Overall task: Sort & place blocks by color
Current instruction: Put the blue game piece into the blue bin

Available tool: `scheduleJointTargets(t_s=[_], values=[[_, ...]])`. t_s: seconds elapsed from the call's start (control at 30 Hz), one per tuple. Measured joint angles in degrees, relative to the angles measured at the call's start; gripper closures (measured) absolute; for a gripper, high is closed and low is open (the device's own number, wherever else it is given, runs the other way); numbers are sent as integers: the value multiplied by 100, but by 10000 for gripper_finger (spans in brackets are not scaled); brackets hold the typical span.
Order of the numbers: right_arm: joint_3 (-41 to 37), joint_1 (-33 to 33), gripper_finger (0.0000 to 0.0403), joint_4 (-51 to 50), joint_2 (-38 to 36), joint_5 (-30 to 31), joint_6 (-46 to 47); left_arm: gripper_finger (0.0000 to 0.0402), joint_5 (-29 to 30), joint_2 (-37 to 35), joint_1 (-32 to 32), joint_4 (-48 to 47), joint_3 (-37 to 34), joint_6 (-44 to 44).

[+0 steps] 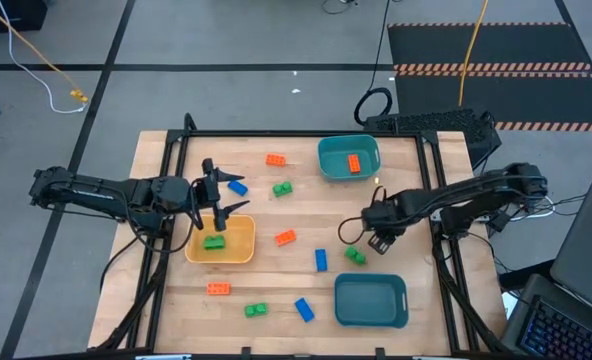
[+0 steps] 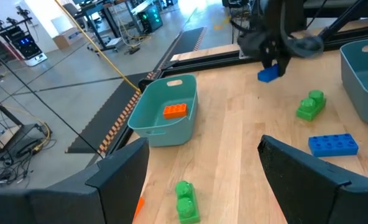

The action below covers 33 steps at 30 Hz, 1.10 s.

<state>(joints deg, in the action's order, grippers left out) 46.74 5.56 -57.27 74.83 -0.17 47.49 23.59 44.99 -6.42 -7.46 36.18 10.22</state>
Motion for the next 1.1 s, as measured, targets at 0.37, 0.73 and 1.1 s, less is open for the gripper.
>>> scheduleJointTargets(t_s=[0.37,0.73,1.1], values=[[517,714,272,2373,-1497,-459,-192,94,0,0,0,-15,0,-11],[516,2517,272,2936,-829,-583,1291,94,96,-2,0,-231,0,-196],[512,3019,272,2724,143,-572,2159,94,109,-2,-11,192,0,-4]])
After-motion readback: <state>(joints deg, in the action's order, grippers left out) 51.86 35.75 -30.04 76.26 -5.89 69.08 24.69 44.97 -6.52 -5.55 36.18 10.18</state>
